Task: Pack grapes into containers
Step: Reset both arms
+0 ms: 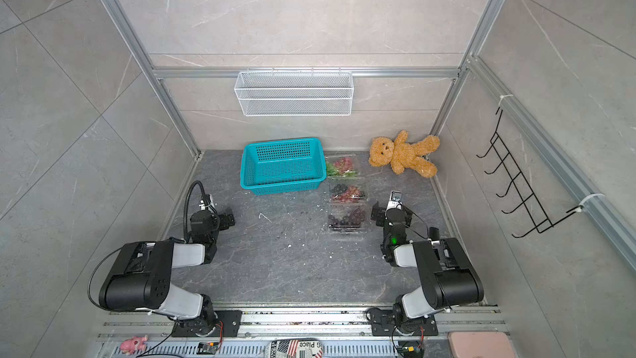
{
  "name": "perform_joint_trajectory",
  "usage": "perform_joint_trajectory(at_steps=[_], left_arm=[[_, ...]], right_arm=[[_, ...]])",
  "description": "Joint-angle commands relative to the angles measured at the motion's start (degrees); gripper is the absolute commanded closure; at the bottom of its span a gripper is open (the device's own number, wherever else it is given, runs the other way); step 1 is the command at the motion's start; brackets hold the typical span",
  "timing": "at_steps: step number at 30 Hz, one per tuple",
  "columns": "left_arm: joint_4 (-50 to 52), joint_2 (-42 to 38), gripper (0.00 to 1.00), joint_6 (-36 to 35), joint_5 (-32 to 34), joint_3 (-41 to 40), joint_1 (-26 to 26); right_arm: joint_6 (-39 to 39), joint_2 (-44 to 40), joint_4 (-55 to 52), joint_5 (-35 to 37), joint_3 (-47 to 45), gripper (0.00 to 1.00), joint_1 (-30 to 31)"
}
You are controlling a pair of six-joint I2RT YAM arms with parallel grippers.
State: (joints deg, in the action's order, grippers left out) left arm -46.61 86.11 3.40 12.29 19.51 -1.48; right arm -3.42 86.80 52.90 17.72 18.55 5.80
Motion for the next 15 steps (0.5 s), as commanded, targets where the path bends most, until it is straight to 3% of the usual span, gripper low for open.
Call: perform_joint_trajectory(at_steps=[1,15], left_arm=[[-2.6,-0.3,0.00,-1.0,0.5,0.6,0.1],[-2.6,-0.3,0.00,-1.0,0.5,0.5,0.1]], right_arm=[[-0.8,-0.6,-0.9,-0.3,0.8,0.01,-0.1],[-1.0,-0.7,-1.1,-1.1,0.9,0.01,-0.5]])
